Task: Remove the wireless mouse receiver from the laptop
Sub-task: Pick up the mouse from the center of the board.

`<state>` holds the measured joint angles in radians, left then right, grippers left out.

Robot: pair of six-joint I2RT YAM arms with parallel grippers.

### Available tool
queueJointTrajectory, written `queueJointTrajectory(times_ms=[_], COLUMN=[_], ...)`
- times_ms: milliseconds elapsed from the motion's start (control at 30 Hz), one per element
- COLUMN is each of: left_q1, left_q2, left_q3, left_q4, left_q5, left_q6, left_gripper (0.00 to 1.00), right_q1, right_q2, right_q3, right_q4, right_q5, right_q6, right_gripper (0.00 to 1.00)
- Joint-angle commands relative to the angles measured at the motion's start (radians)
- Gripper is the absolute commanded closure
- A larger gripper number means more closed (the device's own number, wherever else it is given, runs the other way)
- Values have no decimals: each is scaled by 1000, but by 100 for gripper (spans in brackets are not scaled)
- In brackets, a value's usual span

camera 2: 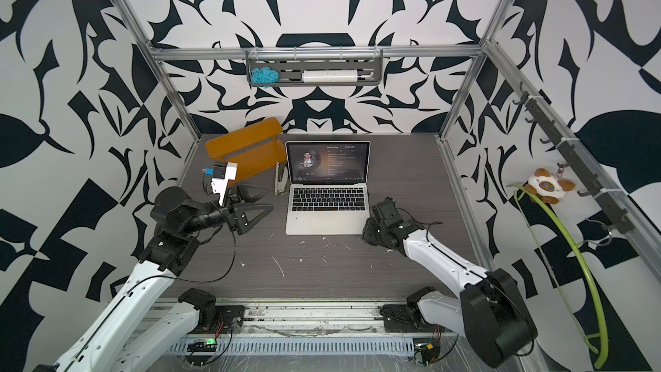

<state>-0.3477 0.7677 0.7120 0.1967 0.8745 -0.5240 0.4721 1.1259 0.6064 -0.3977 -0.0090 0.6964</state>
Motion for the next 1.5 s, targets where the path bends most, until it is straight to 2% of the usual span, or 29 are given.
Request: queueJointTrajectory(times_ms=[0, 67, 167, 300, 467, 500, 600, 767, 967, 1033, 1200, 1467], left_q1=[-2, -2, -2, -2, -2, -2, -2, -5, -10, -10, -14, -48], left_q2=[1, 5, 14, 41, 63, 73, 126, 267, 343, 359, 402, 451], left_q3=[-2, -9, -13, -18, -56, -55, -37, 83, 183, 197, 251, 269], left_q4=[-64, -73, -74, -21, 83, 78, 59, -81, -306, -342, -530, -546], left_q5=[-13, -33, -39, -28, 71, 120, 170, 337, 404, 447, 492, 475], left_q6=[116, 170, 278, 388, 573, 648, 754, 915, 1124, 1171, 1322, 1337], left_gripper=[1, 1, 1, 0, 2, 2, 2, 14, 14, 21, 26, 32], right_q1=[5, 5, 5, 6, 32, 48, 106, 171, 210, 218, 220, 231], right_q2=[-75, -88, -85, -32, 45, 59, 92, 134, 167, 173, 182, 203], right_q3=[96, 132, 175, 186, 198, 196, 211, 227, 261, 272, 289, 299], right_q4=[5, 9, 81, 348, 619, 680, 765, 826, 843, 839, 827, 829], right_q5=[-172, -271, -496, -825, -1011, -1033, -1070, -1096, -1139, -1149, -1163, -1174], right_q6=[-27, -28, -1, 147, 306, 340, 371, 389, 388, 381, 368, 366], right_gripper=[56, 56, 56, 56, 56, 56, 55, 55, 56, 56, 56, 56])
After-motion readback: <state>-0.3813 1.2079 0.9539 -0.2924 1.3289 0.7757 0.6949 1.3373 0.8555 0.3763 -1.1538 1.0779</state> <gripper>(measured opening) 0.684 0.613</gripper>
